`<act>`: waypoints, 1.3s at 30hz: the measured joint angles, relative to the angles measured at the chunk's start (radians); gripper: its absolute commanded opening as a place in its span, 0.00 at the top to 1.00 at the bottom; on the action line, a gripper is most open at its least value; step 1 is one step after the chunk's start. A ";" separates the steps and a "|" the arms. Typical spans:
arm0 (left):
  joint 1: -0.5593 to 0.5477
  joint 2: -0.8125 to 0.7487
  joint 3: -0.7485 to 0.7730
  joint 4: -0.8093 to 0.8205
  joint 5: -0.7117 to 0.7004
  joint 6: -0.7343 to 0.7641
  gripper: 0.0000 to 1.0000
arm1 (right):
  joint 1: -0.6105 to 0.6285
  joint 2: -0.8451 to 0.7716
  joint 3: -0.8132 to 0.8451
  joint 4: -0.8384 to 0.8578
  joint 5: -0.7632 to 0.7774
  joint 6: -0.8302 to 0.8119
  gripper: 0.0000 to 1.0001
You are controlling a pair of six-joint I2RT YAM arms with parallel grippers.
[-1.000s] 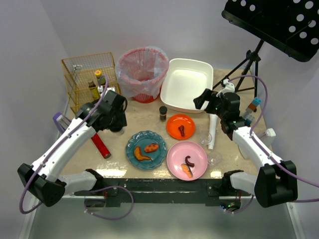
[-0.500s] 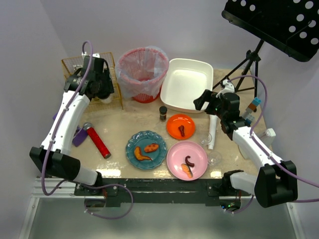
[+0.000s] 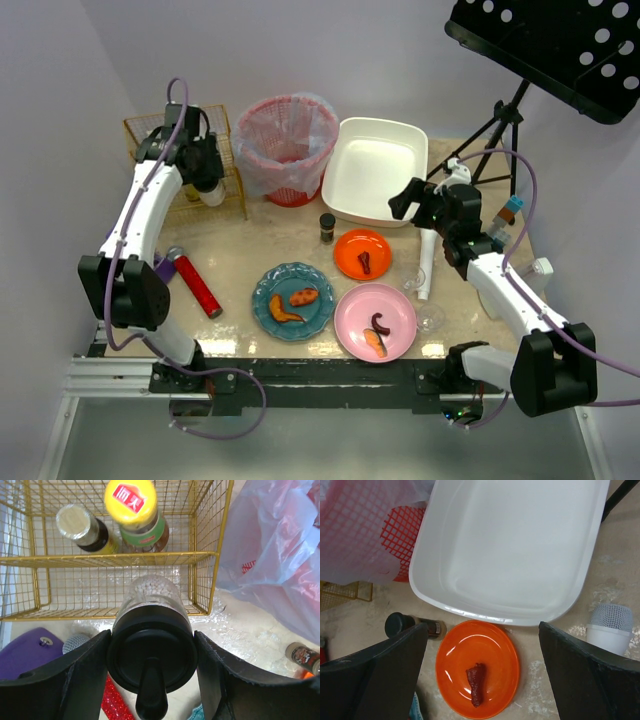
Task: Clear the kitchen counter
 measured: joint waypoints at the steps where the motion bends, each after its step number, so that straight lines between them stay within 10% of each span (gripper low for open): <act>1: 0.001 0.005 0.002 0.009 0.006 0.005 1.00 | 0.000 0.000 0.002 0.000 0.000 0.000 0.03; 26: 0.007 0.057 0.004 0.151 -0.012 0.032 1.00 | 0.000 0.000 0.004 -0.004 0.002 0.000 0.03; 39: 0.007 0.010 -0.268 0.402 -0.002 0.015 1.00 | 0.000 0.002 0.004 -0.004 -0.002 0.001 0.03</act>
